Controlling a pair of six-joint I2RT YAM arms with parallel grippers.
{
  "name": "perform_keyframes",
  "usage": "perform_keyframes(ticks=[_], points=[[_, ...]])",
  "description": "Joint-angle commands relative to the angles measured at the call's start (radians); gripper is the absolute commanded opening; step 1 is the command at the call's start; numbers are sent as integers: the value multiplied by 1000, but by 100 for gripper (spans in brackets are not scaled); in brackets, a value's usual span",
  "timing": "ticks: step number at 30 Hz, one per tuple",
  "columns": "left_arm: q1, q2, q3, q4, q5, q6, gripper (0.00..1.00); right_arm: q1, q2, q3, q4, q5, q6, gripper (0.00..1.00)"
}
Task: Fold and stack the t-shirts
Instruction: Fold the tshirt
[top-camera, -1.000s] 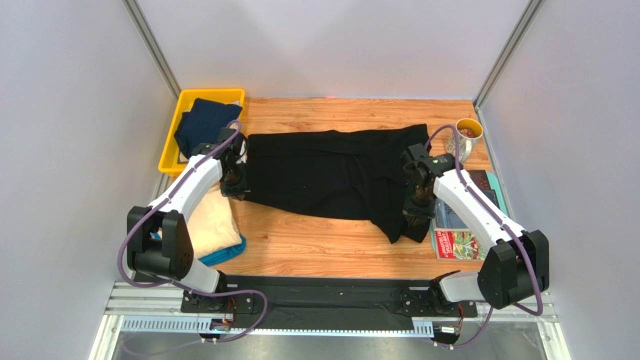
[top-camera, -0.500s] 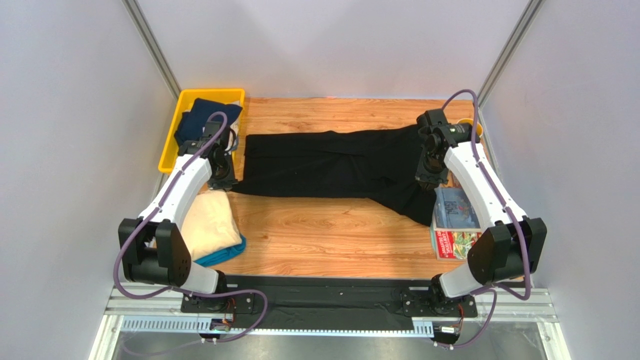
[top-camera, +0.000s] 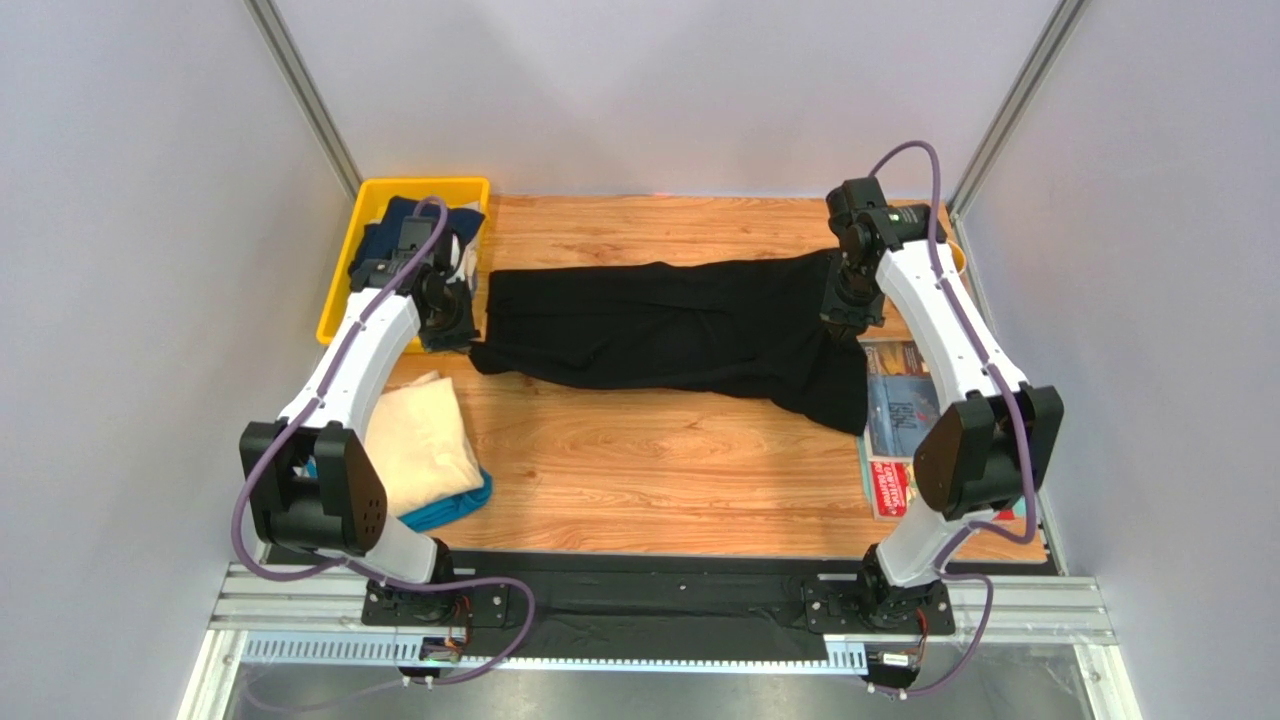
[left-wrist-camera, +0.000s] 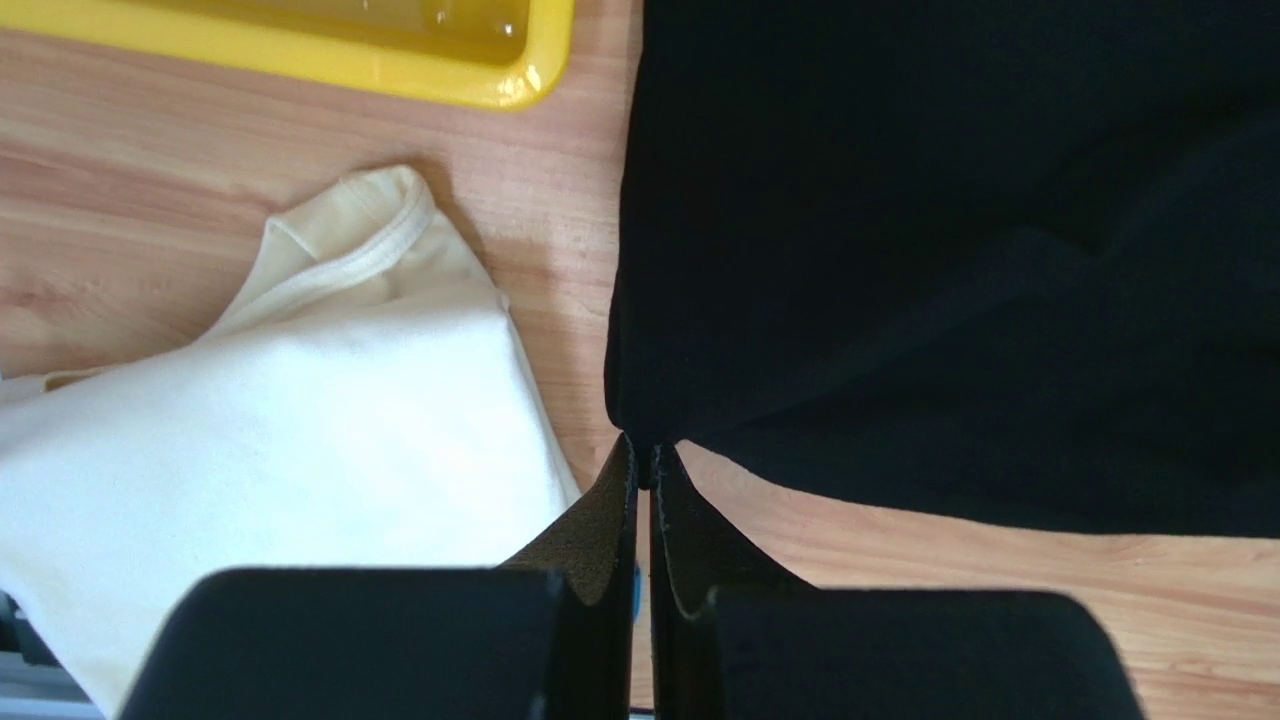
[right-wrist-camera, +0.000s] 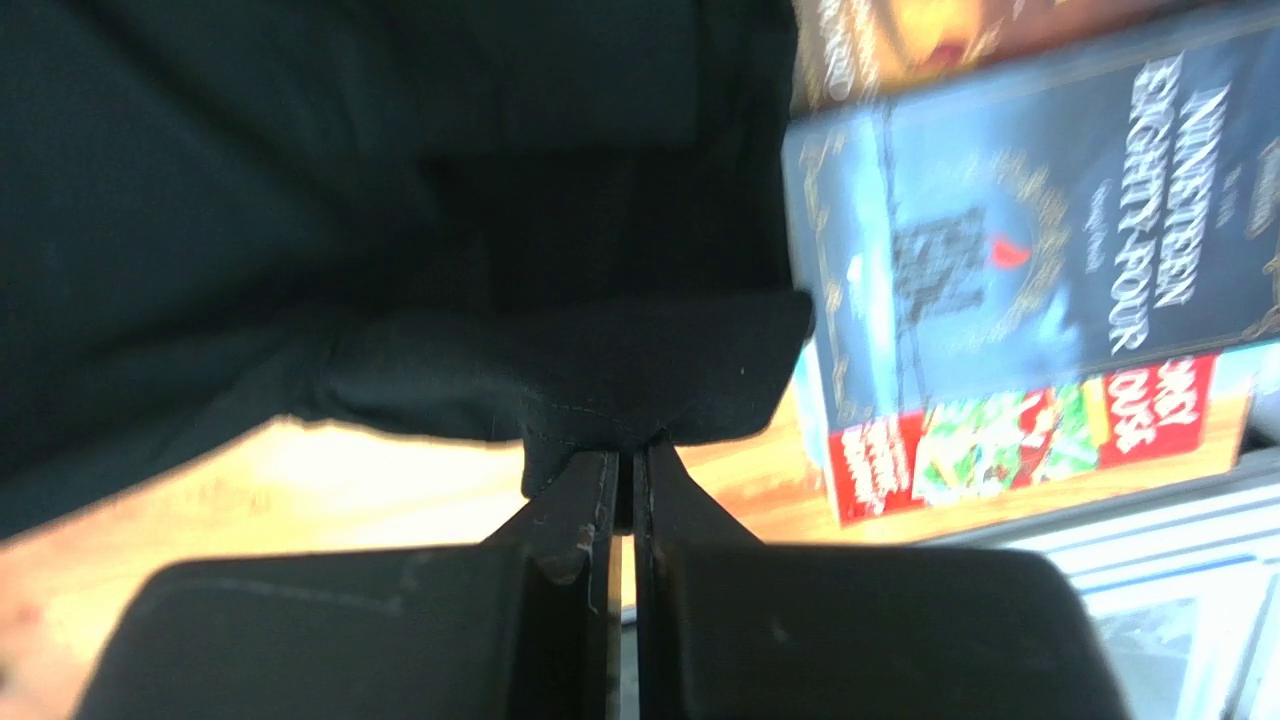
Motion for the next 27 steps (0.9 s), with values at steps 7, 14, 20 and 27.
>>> perform_keyframes(ticks=[7,14,20,27], points=[[-3,-237,-191,-137,11,19,0,94,-396,-162,-137,-85,88,0],[-32,-264,-228,-163,6,-3,0,102,-531,-236,-139,-139,159,0],[-54,-199,-257,-181,-9,4,0,102,-511,-227,-196,-120,160,0],[-60,-75,-146,-189,28,-7,0,61,-358,-95,-55,8,72,0]])
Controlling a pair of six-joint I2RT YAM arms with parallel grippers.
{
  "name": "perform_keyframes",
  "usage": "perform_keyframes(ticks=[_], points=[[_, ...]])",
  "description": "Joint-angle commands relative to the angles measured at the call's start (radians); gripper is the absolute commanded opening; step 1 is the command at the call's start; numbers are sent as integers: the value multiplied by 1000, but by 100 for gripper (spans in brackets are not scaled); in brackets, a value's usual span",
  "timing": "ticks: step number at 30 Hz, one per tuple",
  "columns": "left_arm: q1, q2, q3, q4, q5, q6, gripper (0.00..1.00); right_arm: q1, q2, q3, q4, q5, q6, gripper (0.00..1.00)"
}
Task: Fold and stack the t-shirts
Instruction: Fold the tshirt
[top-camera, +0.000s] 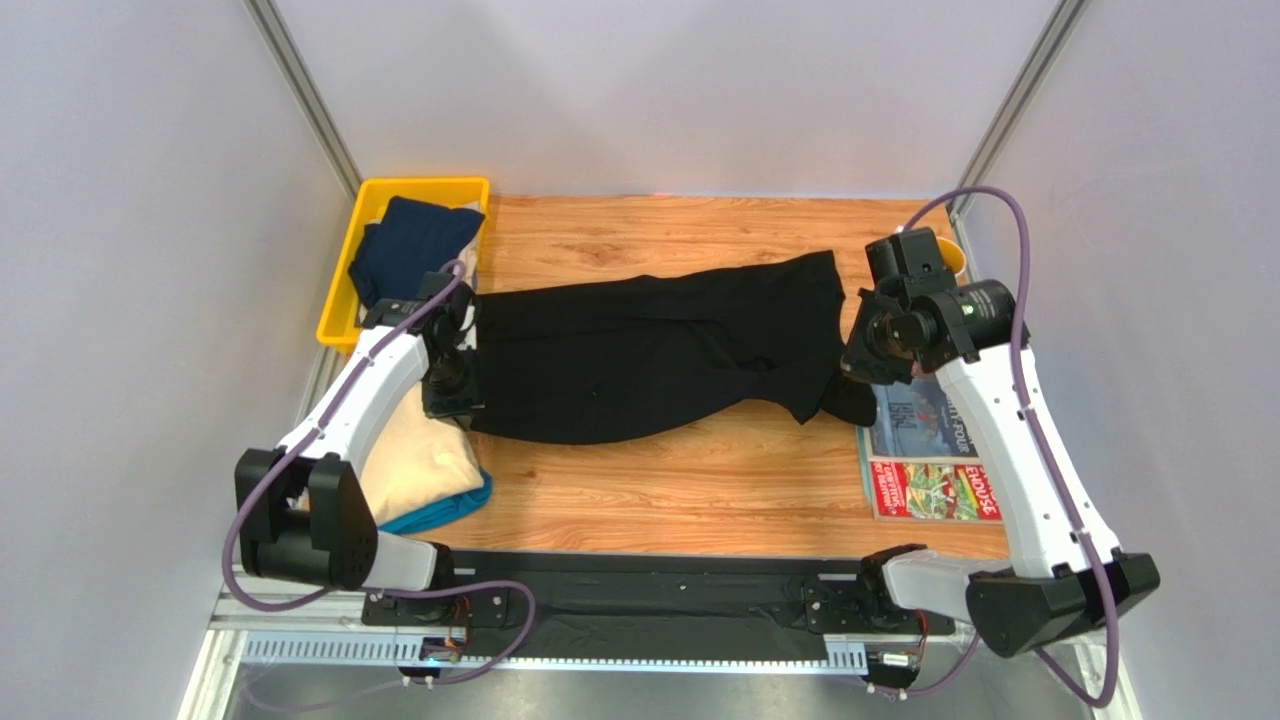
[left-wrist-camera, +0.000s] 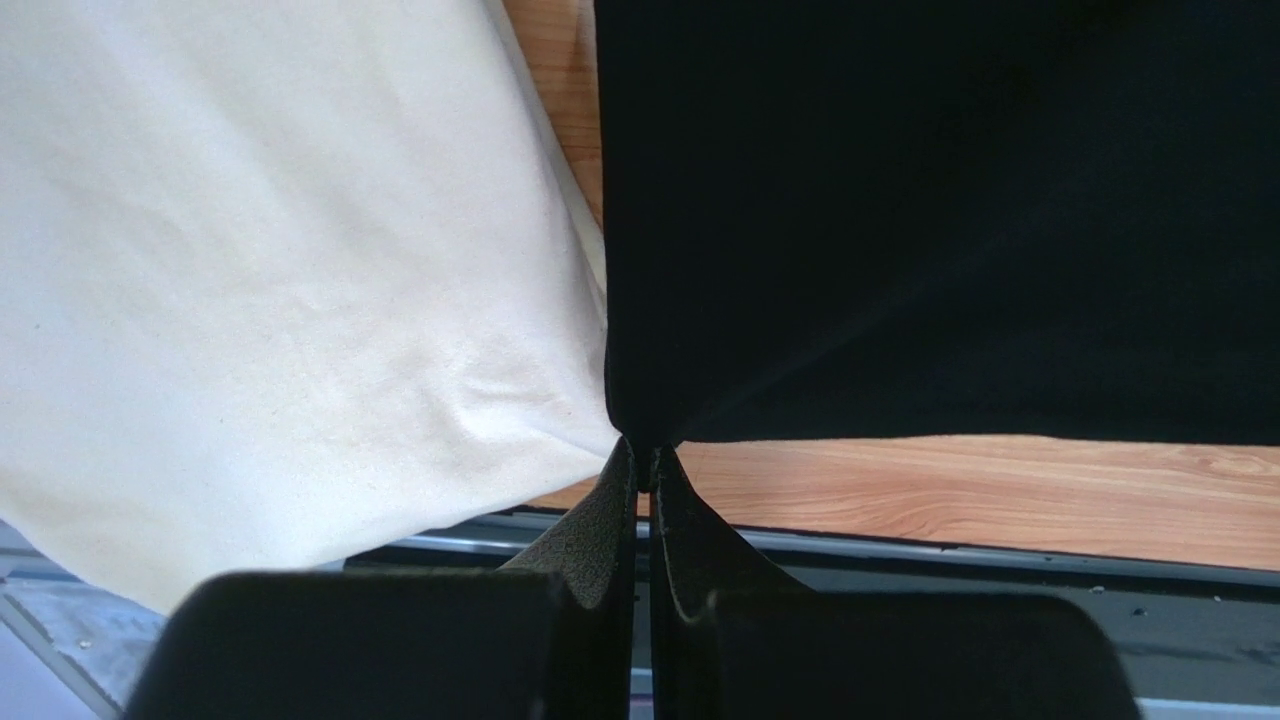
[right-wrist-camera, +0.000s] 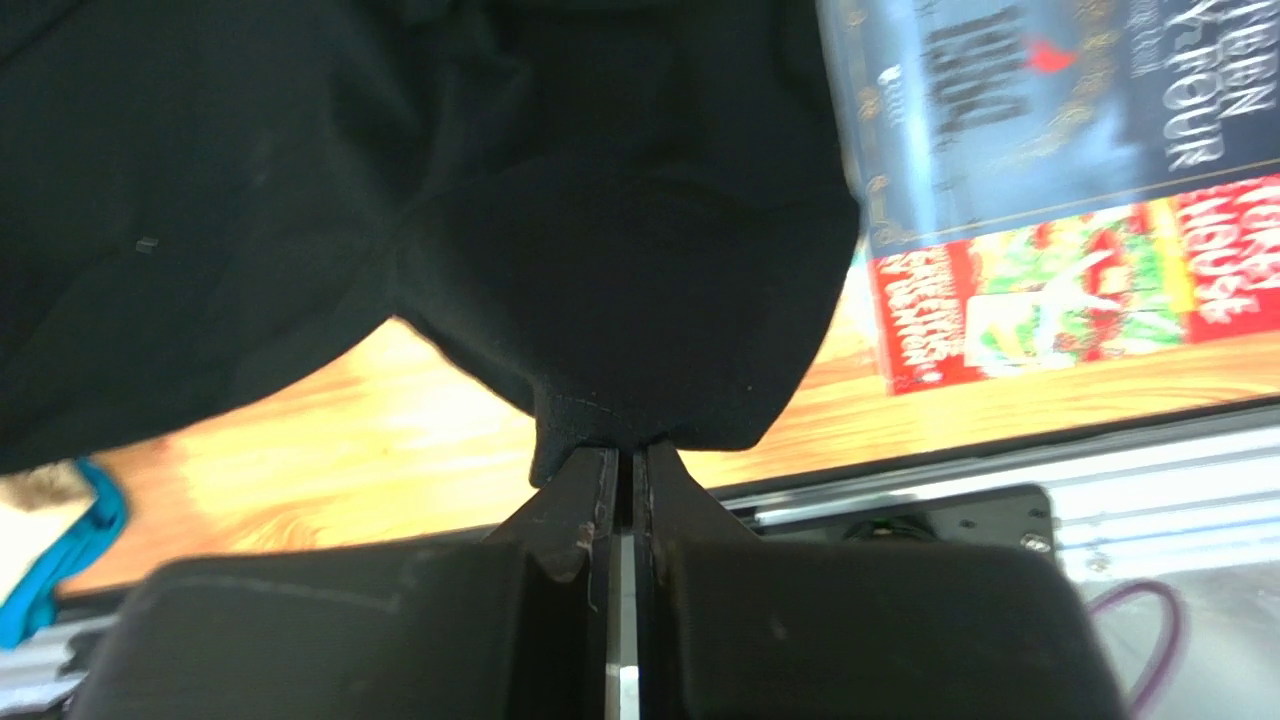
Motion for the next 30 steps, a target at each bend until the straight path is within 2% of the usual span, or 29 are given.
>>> perform_keyframes(ticks=[1,5,13,20,30], points=[[-4,103,118,-8,-4,-4,0,-34,154,136,23,79,-77,0],[-4,253,258,-11,-70,19,0,-66,383,245,75,106,-131,0],[6,562,592,-54,-104,43,0,-149,706,596,80,82,-226,0],[16,685,741,-111,-137,63,0,-171,859,716,75,59,-214,0],[33,795,875,-145,-189,50,0,-171,964,748,127,23,-206,0]])
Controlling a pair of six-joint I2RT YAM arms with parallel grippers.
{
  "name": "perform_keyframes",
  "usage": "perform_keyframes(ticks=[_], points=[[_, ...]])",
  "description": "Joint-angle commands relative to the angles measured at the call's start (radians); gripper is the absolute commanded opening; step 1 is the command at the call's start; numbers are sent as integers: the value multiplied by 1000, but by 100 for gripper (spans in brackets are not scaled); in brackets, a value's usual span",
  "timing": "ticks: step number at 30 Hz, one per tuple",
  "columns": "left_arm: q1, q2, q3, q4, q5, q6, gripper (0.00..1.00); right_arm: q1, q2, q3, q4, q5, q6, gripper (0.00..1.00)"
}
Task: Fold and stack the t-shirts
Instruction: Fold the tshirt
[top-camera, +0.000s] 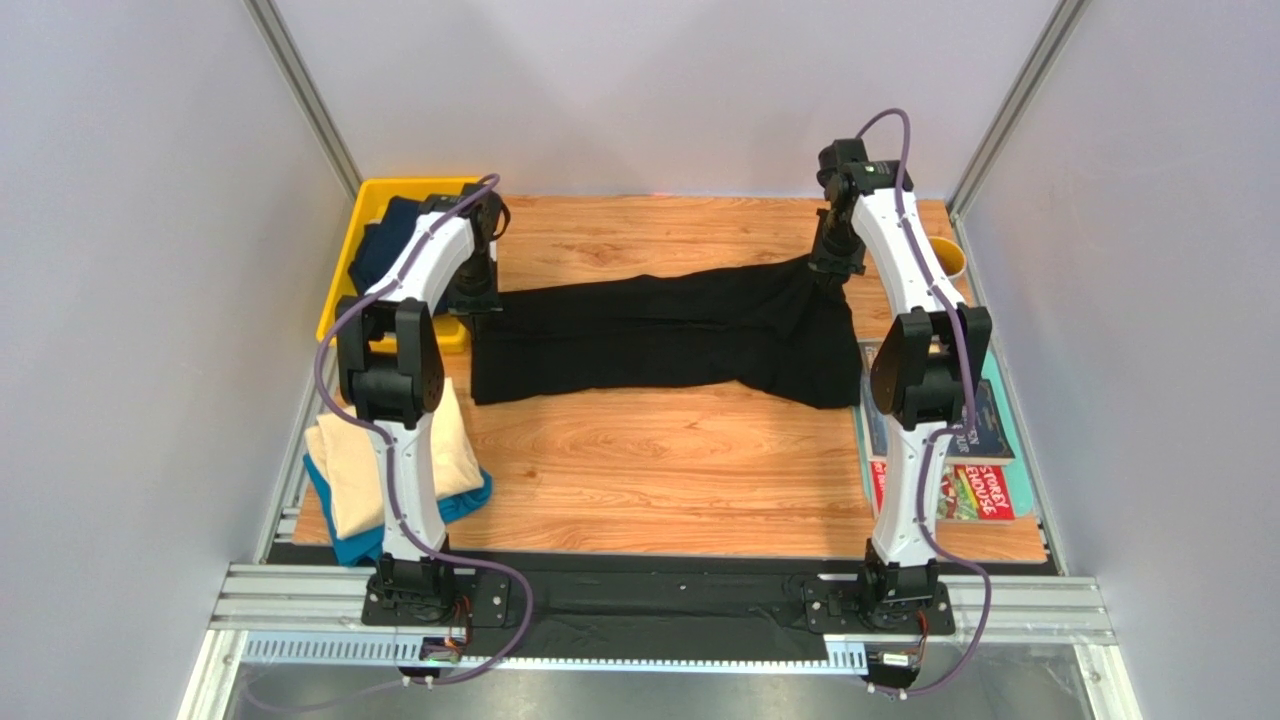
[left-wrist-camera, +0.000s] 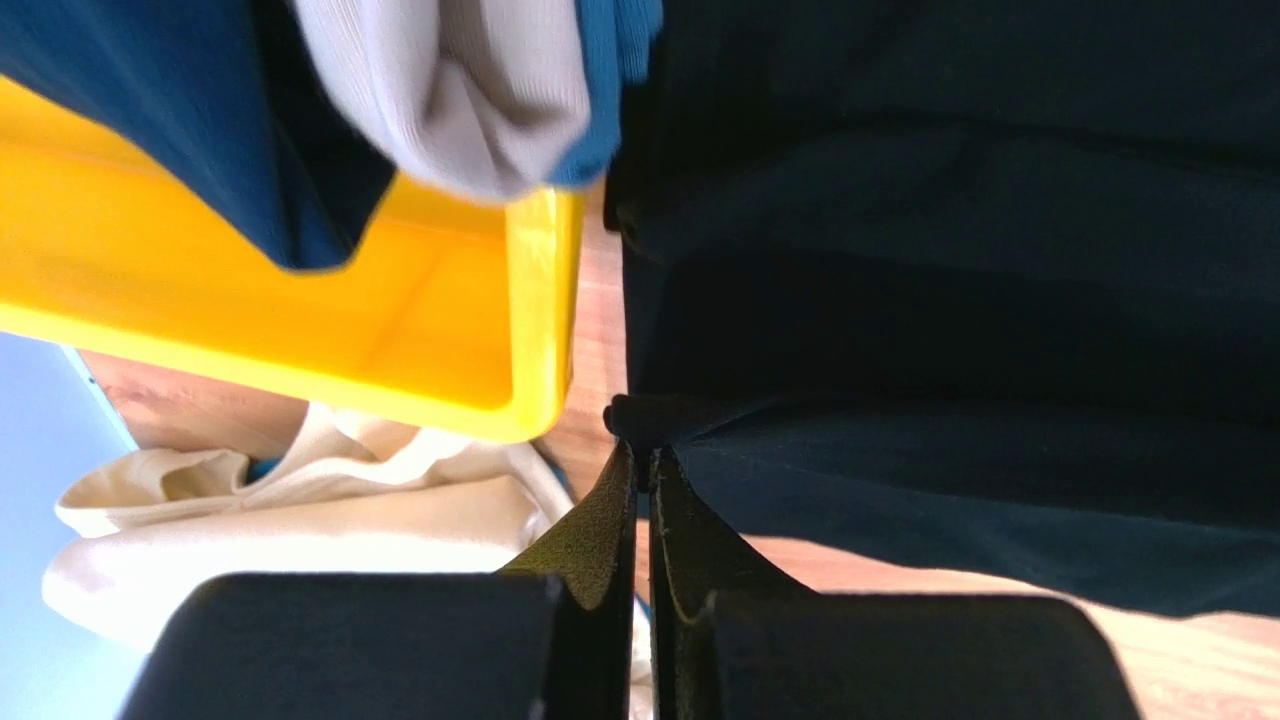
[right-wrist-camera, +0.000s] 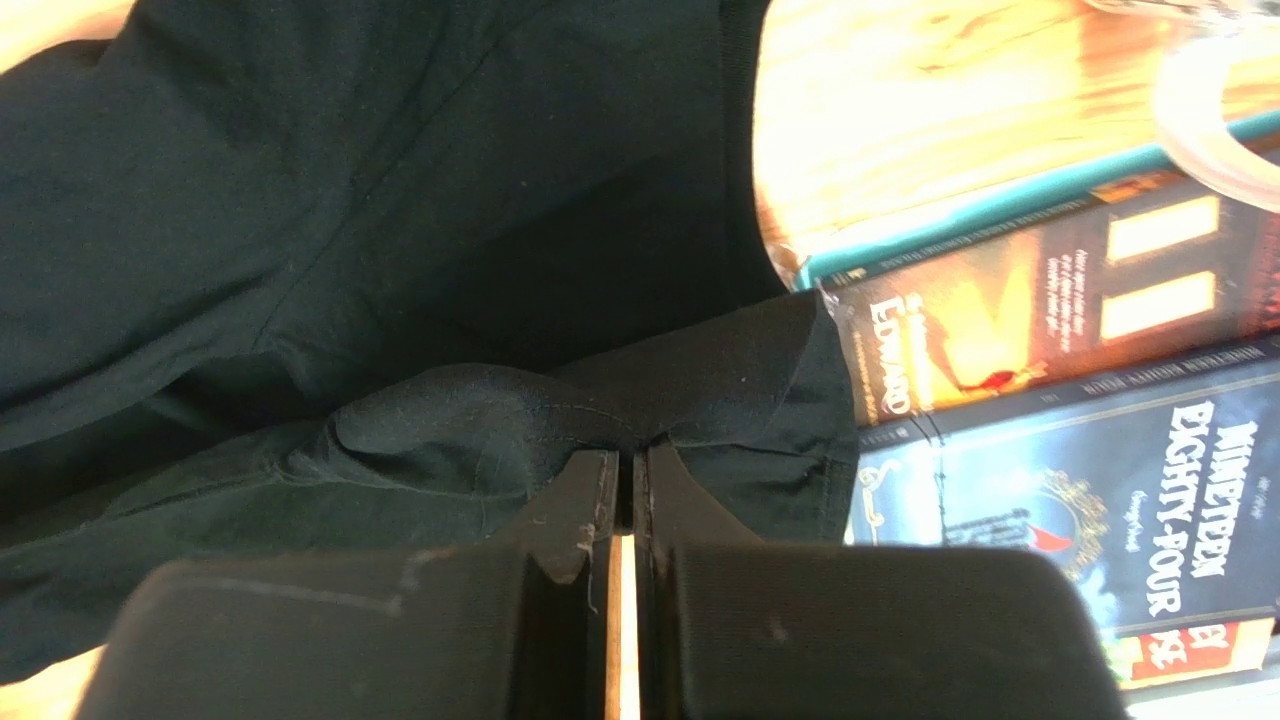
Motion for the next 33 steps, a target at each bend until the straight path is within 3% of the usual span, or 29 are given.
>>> perform_keyframes(ticks=[1,17,23,25,28,33], points=[[7,42,101,-44,-41,16,0,-1,26,59,45,-4,-14,0],[7,147,149,-73,-49,33,0,-2,115,96,105,8,-3,0],[7,150,147,-82,-73,30,13,-2,138,116,114,-1,-1,0],[7,147,146,-84,-82,25,15,-2,141,113,114,0,2,5],[7,141,146,-84,-105,22,28,-1,138,108,124,5,6,16],[7,130,179,-88,-132,21,30,-2,113,103,144,23,0,34]])
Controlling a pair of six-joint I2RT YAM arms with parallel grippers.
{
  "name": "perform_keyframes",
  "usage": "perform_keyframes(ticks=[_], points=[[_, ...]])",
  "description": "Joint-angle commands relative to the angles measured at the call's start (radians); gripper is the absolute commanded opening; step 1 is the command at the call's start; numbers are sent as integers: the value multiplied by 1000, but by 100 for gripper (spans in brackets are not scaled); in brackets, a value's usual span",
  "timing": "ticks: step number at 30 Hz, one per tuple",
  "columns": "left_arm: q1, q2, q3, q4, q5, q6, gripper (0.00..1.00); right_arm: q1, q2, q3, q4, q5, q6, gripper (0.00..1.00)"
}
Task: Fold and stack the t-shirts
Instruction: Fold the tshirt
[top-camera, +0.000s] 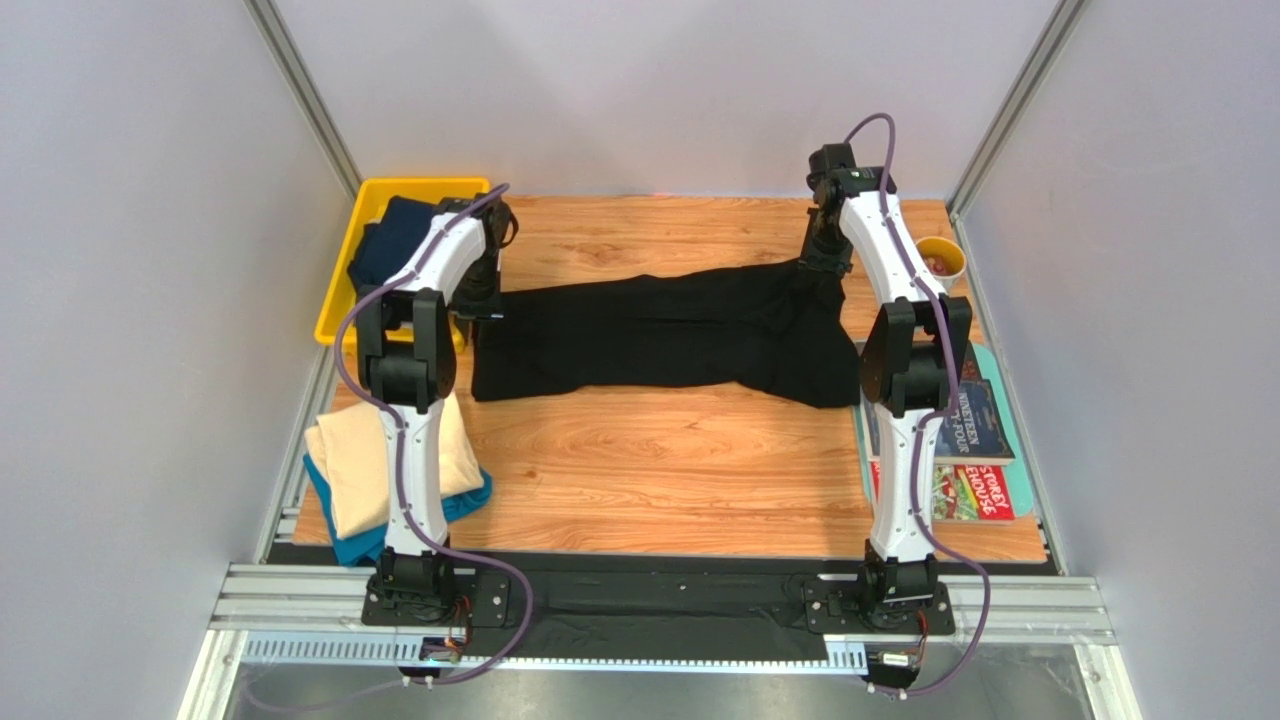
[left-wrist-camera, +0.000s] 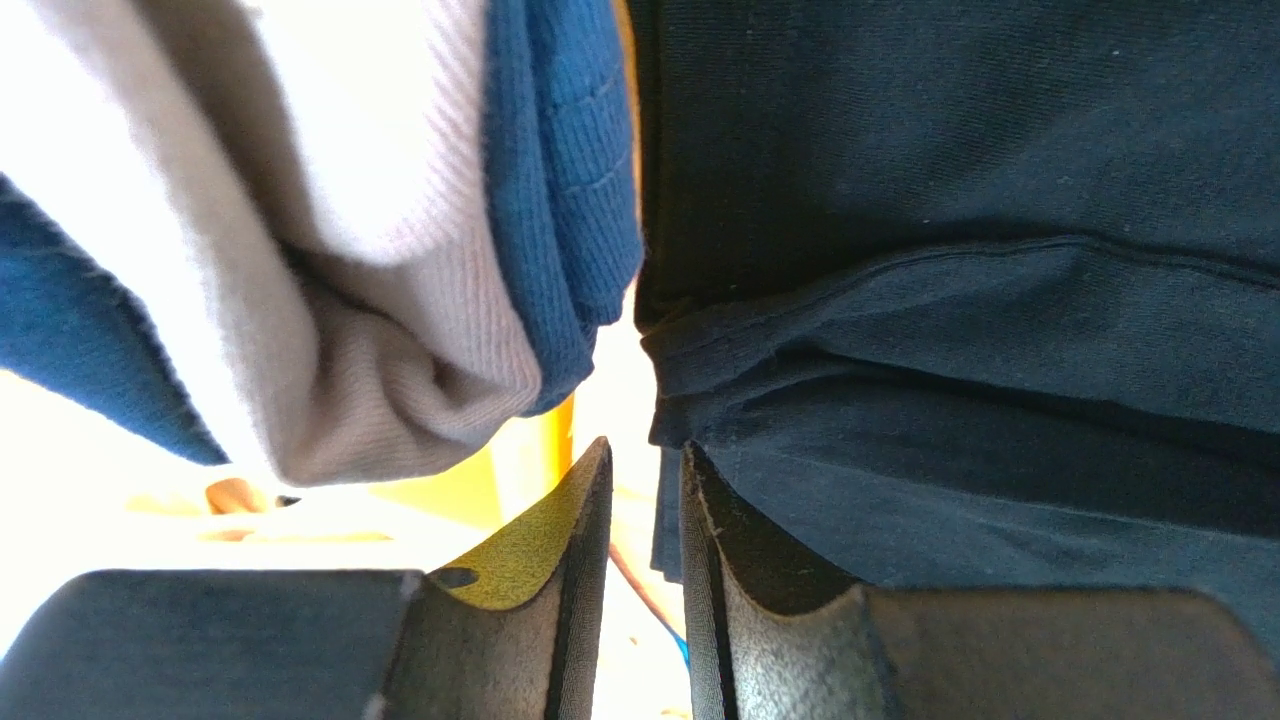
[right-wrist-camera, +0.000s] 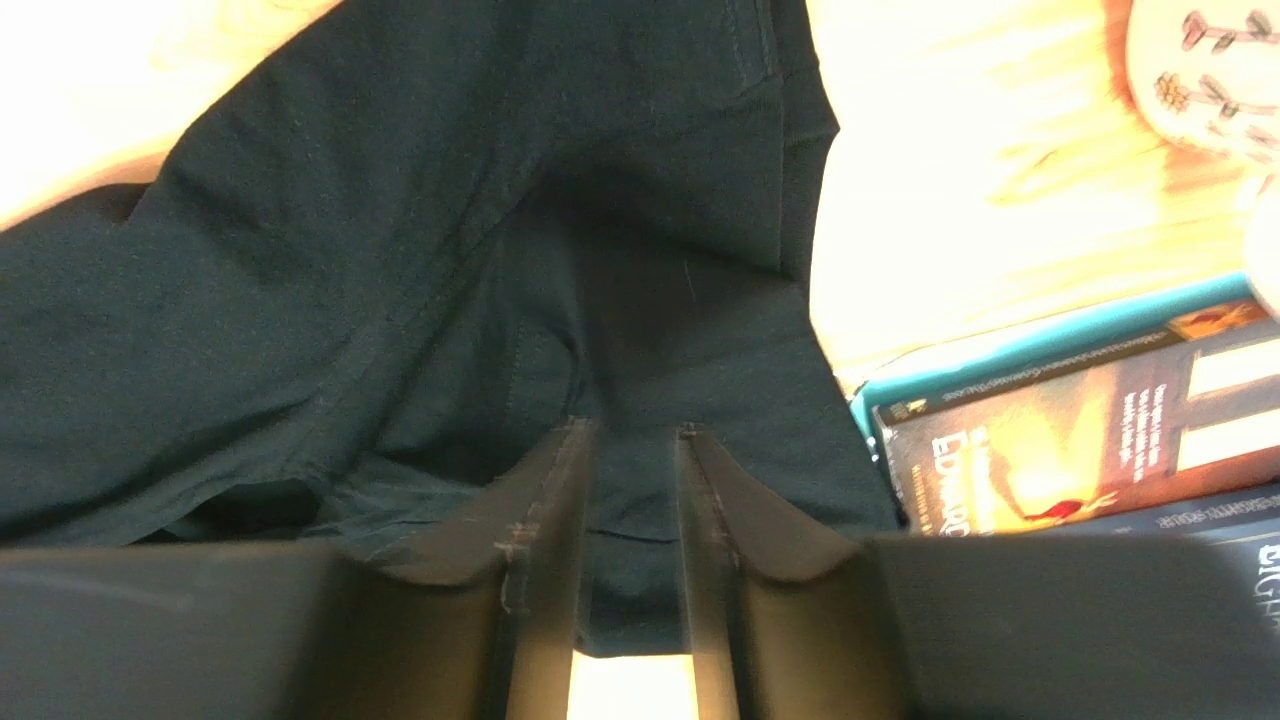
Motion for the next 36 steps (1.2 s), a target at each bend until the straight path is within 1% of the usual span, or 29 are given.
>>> perform_keyframes(ticks=[1,6,11,14,15,18,22,25,28,32,36], points=[[5,-32,72,-29,-58,6,30,-3,-24,35,55,34,-5,34],[5,-66,129,-35,-70,-5,30,-20,-96,6,77,62,-3,35],[-14,-123,135,-30,32,-40,30,-33,-205,-141,126,65,-2,35],[-63,-149,89,3,69,-54,30,-31,-246,-229,138,25,7,35],[-77,-152,54,16,80,-51,30,-33,-251,-252,137,16,9,35],[-152,-149,26,60,118,-37,30,-33,-254,-313,132,-10,17,35],[-188,-68,84,39,152,-22,30,-31,-236,-324,94,-41,7,36],[-194,-5,153,16,175,-6,30,-31,-222,-335,60,-54,-2,36],[-196,23,169,19,175,-5,30,-31,-222,-368,54,-84,3,36],[-196,23,124,48,171,-5,30,-22,-211,-384,48,-107,14,36],[-196,6,63,100,175,-5,30,-11,-207,-394,47,-98,20,37]])
